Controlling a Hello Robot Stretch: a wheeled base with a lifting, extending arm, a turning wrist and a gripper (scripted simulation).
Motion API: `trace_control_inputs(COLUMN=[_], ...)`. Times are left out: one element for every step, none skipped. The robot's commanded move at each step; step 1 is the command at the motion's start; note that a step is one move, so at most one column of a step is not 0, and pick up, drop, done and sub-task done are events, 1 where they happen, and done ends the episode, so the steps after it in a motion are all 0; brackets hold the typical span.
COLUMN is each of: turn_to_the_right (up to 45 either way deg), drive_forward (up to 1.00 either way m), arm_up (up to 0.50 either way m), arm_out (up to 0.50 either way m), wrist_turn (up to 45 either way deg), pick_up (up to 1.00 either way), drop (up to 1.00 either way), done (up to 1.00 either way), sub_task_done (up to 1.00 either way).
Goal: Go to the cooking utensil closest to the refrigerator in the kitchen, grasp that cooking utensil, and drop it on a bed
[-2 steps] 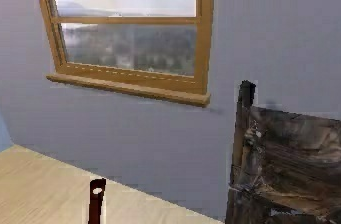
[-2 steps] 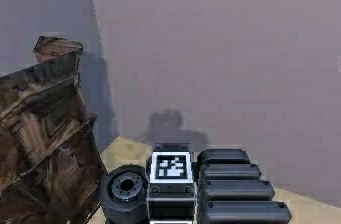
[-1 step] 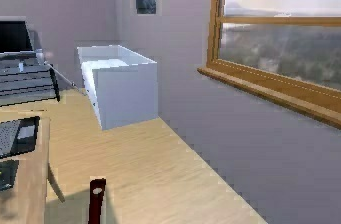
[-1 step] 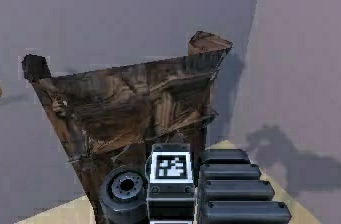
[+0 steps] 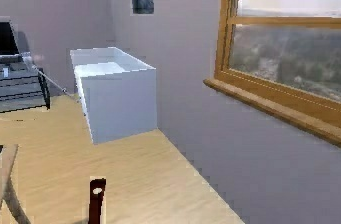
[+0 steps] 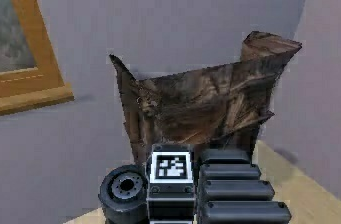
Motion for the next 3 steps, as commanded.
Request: trace_control_inputs(turn_to_the_right=[-15.0, 0.0, 0.0], drive_forward=[0.00, 1.00, 0.55], arm_up=[0.00, 0.00, 0.00], arm_out=[0.00, 0.00, 0.00], wrist_turn=[0.0, 0.0, 0.0], pick_up=[0.00, 0.00, 0.00], drop=[0.00, 0.00, 0.00], done=[0.00, 0.00, 0.00], sub_task_done=[0.00, 0.00, 0.00])
